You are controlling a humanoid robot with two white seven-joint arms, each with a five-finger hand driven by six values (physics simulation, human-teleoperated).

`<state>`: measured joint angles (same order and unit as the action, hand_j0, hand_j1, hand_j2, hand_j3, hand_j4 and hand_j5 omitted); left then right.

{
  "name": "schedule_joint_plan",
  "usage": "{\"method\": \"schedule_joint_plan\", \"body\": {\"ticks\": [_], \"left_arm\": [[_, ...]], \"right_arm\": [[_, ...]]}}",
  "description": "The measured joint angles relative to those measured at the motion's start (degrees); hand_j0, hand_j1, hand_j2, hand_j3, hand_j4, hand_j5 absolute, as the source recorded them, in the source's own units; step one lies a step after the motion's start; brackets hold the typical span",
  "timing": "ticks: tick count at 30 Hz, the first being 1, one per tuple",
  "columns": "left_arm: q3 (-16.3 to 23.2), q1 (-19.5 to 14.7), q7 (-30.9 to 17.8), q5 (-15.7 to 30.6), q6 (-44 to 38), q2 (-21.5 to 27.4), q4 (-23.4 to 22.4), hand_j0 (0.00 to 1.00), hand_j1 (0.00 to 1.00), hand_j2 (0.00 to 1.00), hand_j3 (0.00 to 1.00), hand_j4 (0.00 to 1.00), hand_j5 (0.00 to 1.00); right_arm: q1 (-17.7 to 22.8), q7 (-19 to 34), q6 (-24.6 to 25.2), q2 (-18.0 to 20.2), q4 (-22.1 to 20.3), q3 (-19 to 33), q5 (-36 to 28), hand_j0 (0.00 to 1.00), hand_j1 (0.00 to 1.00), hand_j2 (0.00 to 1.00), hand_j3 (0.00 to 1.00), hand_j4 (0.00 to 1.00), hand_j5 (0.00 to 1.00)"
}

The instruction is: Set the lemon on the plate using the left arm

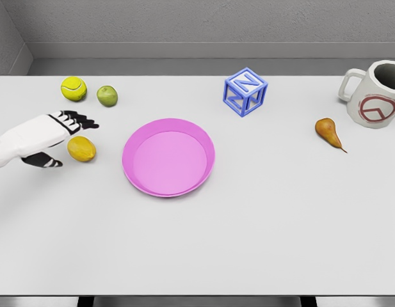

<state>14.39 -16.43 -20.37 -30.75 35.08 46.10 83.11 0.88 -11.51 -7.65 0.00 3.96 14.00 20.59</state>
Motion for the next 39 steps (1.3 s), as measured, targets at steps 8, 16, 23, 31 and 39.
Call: {"method": "schedule_joint_plan", "body": {"ticks": [8, 16, 23, 31, 39], "left_arm": [[5.5, -4.5, -0.1, -0.8, 0.0, 0.7, -0.2, 1.00, 1.00, 1.00, 1.00, 1.00, 1.00], [10.4, -7.0, 0.0, -3.7, 0.0, 1.8, -2.2, 1.00, 1.00, 1.00, 1.00, 1.00, 1.00], [11.3, -9.1, 0.0, -4.8, 0.0, 1.6, -6.0, 0.93, 0.93, 0.93, 0.93, 0.93, 0.93], [13.8, -10.4, 0.0, -6.0, 0.0, 0.6, -6.1, 0.90, 0.90, 0.90, 0.90, 0.90, 0.90], [17.0, -11.9, -0.1, -6.3, 0.0, -0.3, -6.1, 0.90, 0.90, 0.90, 0.90, 0.90, 0.90]], "right_arm": [[0.0, 0.0, 0.0, 0.0, 0.0, 0.0, 0.0, 1.00, 1.00, 1.00, 1.00, 1.00, 1.00], [0.0, 0.0, 0.0, 0.0, 0.0, 0.0, 0.0, 1.00, 1.00, 1.00, 1.00, 1.00, 1.00], [0.0, 0.0, 0.0, 0.0, 0.0, 0.0, 0.0, 1.00, 1.00, 1.00, 1.00, 1.00, 1.00], [0.0, 0.0, 0.0, 0.0, 0.0, 0.0, 0.0, 1.00, 1.00, 1.00, 1.00, 1.00, 1.00], [0.0, 0.0, 0.0, 0.0, 0.0, 0.0, 0.0, 1.00, 1.00, 1.00, 1.00, 1.00, 1.00]]}}
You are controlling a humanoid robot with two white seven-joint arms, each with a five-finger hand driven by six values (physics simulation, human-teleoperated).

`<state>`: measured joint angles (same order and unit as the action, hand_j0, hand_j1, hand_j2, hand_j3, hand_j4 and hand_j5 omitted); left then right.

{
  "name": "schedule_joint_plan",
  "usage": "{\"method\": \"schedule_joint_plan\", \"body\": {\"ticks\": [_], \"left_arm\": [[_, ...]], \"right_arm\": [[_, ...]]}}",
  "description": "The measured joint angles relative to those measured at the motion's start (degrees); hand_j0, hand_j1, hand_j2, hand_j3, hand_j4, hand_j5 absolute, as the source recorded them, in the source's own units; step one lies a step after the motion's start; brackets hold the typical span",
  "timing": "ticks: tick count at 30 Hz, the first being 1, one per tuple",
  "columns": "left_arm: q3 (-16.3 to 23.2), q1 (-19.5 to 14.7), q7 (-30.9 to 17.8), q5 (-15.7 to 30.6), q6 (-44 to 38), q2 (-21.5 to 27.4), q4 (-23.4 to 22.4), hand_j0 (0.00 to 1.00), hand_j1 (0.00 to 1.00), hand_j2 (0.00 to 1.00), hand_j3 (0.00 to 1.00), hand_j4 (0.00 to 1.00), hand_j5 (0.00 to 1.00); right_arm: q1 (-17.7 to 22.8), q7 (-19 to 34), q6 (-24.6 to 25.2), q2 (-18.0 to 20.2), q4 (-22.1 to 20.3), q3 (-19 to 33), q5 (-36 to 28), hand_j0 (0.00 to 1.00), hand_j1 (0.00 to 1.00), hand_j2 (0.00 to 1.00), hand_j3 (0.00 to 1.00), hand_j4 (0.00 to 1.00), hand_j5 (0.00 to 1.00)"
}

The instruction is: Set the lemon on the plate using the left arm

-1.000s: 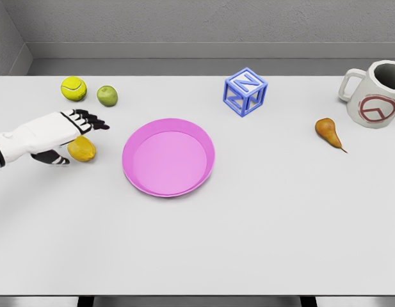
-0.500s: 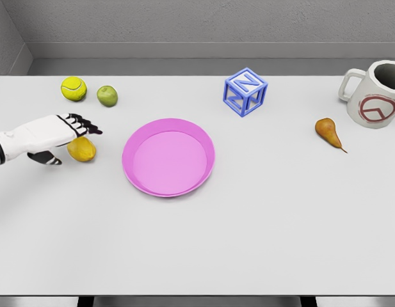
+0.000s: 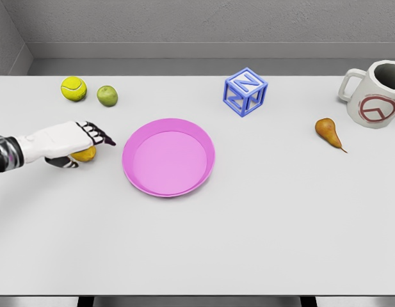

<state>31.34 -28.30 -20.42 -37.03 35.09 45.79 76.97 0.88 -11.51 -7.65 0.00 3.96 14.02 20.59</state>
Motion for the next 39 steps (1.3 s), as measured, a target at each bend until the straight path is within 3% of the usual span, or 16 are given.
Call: {"method": "schedule_joint_plan", "body": {"ticks": [13, 21, 27, 32, 39], "left_arm": [[0.4, -1.7, 0.0, -0.4, 0.0, 0.2, -4.0, 0.90, 0.90, 0.90, 0.90, 0.90, 0.90], [1.0, -1.8, 0.0, -1.5, 0.0, -0.2, -4.6, 0.77, 0.77, 0.77, 0.77, 0.77, 0.77], [1.0, -1.8, 0.0, -1.6, 0.0, 0.0, -4.4, 0.73, 0.73, 0.73, 0.73, 0.73, 0.73], [1.0, -1.8, 0.0, -1.6, 0.0, 0.1, -4.3, 0.61, 0.61, 0.61, 0.61, 0.61, 0.61], [1.1, -1.8, 0.1, -1.4, 0.0, 0.3, -3.9, 0.56, 0.56, 0.56, 0.56, 0.56, 0.56]], "right_arm": [[0.0, 0.0, 0.0, 0.0, 0.0, 0.0, 0.0, 1.00, 1.00, 1.00, 1.00, 1.00, 1.00], [0.0, 0.0, 0.0, 0.0, 0.0, 0.0, 0.0, 1.00, 1.00, 1.00, 1.00, 1.00, 1.00], [0.0, 0.0, 0.0, 0.0, 0.0, 0.0, 0.0, 1.00, 1.00, 1.00, 1.00, 1.00, 1.00], [0.0, 0.0, 0.0, 0.0, 0.0, 0.0, 0.0, 1.00, 1.00, 1.00, 1.00, 1.00, 1.00], [0.0, 0.0, 0.0, 0.0, 0.0, 0.0, 0.0, 1.00, 1.00, 1.00, 1.00, 1.00, 1.00]]}}
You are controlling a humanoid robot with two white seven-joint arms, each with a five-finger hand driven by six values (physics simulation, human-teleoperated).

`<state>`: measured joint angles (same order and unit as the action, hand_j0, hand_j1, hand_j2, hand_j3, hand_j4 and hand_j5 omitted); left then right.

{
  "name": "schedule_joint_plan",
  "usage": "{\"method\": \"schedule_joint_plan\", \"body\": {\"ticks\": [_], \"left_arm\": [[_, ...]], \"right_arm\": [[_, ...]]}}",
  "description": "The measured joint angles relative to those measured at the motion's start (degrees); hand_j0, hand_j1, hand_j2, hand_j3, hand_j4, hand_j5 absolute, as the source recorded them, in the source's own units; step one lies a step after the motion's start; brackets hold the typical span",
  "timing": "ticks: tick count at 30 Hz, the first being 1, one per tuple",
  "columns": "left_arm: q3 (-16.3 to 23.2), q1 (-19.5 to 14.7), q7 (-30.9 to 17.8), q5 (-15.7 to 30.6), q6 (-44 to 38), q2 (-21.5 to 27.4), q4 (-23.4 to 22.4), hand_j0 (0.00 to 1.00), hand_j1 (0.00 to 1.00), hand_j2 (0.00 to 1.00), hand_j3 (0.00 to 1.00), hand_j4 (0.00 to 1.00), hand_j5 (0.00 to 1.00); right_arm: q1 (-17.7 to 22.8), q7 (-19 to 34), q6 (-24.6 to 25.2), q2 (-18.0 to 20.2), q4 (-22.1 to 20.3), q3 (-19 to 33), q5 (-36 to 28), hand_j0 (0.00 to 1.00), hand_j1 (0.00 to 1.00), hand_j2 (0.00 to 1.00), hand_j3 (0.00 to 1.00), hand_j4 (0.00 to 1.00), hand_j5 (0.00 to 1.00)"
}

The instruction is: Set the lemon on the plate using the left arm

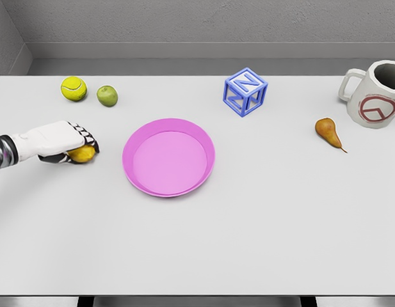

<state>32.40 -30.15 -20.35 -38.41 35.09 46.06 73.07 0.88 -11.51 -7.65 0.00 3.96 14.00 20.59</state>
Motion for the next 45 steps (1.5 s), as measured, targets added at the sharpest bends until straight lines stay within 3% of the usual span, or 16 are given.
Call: {"method": "schedule_joint_plan", "body": {"ticks": [12, 32, 45], "left_arm": [[-0.3, 0.0, 0.3, 0.4, 0.0, -0.1, 0.7, 0.56, 0.56, 0.56, 0.56, 0.56, 0.56], [-0.9, 0.2, 0.0, 3.8, 0.0, -0.5, 10.7, 0.54, 0.54, 0.54, 0.54, 0.54, 0.54], [-0.1, -0.1, -0.8, 3.6, 0.0, -5.2, 14.2, 0.54, 0.54, 0.54, 0.54, 0.54, 0.54]], "right_arm": [[0.0, 0.0, 0.0, 0.0, 0.0, 0.0, 0.0, 1.00, 1.00, 1.00, 1.00, 1.00, 1.00], [0.0, 0.0, 0.0, 0.0, 0.0, 0.0, 0.0, 1.00, 1.00, 1.00, 1.00, 1.00, 1.00], [0.0, 0.0, 0.0, 0.0, 0.0, 0.0, 0.0, 1.00, 1.00, 1.00, 1.00, 1.00, 1.00]]}}
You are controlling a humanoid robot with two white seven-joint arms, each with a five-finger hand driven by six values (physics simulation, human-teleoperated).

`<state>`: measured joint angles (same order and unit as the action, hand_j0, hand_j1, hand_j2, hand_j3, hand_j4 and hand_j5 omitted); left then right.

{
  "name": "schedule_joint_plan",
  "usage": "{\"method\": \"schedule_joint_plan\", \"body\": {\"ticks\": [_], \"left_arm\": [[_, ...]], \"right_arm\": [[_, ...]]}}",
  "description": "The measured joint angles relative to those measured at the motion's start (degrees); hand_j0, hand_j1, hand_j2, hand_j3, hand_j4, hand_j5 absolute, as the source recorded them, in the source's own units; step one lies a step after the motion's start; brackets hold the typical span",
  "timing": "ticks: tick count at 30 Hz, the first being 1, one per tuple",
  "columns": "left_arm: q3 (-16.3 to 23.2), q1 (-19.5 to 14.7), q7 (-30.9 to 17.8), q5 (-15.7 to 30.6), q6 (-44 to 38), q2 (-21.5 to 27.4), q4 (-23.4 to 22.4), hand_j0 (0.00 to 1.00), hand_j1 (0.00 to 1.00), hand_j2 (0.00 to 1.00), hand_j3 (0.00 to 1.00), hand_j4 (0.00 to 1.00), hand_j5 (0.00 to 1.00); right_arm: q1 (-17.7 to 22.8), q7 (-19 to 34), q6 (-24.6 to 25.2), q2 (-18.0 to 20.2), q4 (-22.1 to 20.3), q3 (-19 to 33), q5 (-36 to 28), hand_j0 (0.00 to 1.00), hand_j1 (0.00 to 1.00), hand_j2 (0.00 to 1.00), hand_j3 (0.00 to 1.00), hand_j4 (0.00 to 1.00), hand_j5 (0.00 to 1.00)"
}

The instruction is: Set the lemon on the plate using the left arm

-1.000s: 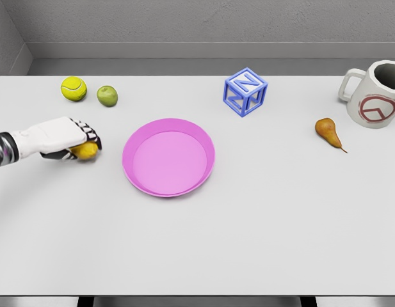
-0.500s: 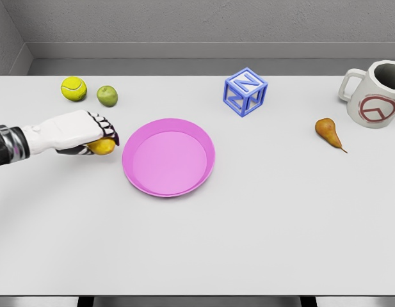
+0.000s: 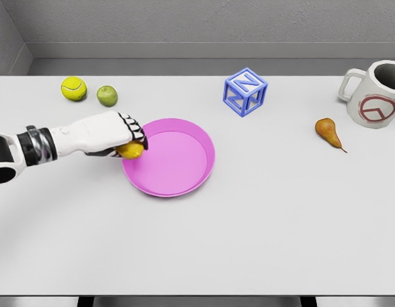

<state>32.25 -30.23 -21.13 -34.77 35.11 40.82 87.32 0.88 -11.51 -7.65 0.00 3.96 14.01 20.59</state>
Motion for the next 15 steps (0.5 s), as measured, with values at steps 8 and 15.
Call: {"method": "schedule_joint_plan", "body": {"ticks": [8, 15], "left_arm": [[0.1, 0.0, -0.6, 0.0, 0.0, -3.4, 0.3, 0.63, 0.63, 0.63, 0.63, 0.63, 0.63], [1.1, -0.4, -0.2, 0.6, 0.0, -4.8, 0.3, 1.00, 1.00, 1.00, 1.00, 1.00, 1.00]], "right_arm": [[0.0, 0.0, 0.0, 0.0, 0.0, 0.0, 0.0, 1.00, 1.00, 1.00, 1.00, 1.00, 1.00], [0.0, 0.0, 0.0, 0.0, 0.0, 0.0, 0.0, 1.00, 1.00, 1.00, 1.00, 1.00, 1.00]]}}
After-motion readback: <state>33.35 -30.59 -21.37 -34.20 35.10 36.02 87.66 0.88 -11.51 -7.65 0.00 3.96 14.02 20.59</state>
